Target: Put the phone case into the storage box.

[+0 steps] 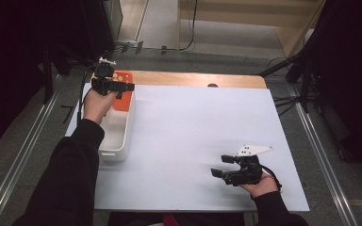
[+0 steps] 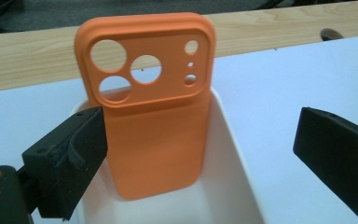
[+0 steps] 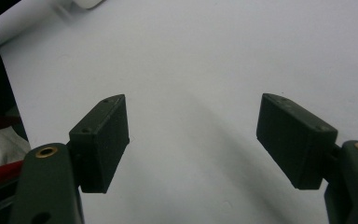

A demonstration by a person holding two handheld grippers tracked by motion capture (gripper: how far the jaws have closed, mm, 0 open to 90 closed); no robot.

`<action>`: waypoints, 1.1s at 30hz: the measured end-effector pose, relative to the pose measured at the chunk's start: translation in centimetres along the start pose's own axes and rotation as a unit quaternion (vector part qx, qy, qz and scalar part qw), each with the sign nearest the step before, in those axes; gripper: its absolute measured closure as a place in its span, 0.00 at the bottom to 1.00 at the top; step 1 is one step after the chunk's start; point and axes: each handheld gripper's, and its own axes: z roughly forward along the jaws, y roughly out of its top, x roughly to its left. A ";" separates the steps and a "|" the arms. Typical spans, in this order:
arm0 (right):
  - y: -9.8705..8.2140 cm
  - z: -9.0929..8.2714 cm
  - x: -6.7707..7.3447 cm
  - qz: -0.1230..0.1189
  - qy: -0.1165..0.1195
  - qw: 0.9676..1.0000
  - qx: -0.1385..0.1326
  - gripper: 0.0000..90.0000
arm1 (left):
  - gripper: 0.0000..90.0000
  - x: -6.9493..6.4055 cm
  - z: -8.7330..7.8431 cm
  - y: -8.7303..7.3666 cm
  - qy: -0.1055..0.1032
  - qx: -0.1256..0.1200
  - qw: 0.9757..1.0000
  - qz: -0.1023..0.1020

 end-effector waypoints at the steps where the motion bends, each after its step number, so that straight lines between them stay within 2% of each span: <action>1: 0.0 0.0 0.0 0.000 0.000 1.000 0.001 0.27 | 0.03 -0.1 -0.1 0.0 -0.004 -0.001 1.000 0.002; 4: 0.0 0.1 0.1 0.000 0.001 1.000 0.002 0.27 | 0.03 -0.5 -0.5 0.0 -0.017 -0.001 1.000 0.004; 8: 0.0 0.1 0.1 0.000 0.001 1.000 0.003 0.26 | 0.03 -1.0 -1.0 0.0 -0.019 -0.004 1.000 0.013; 12: 0.0 0.2 0.3 -0.003 0.005 1.000 0.005 0.26 | 0.03 -1.5 -1.5 0.0 -0.031 -0.004 0.999 0.018; 19: -0.1 0.1 0.3 -0.004 0.005 1.000 0.003 0.26 | 0.03 -1.9 -2.4 0.1 -0.072 -0.010 0.997 0.015; 25: -0.2 0.0 0.3 0.000 0.002 1.000 0.002 0.26 | 0.03 -2.6 -3.1 0.0 -0.101 -0.008 0.994 0.029; 30: -0.2 -0.2 0.5 0.000 0.000 1.000 0.000 0.26 | 0.03 -3.3 -3.6 -0.2 -0.132 -0.006 0.990 0.044; 33: -0.3 -0.2 0.4 0.002 -0.002 1.000 -0.003 0.26 | 0.03 -3.6 -3.9 -0.3 -0.140 -0.005 0.989 0.054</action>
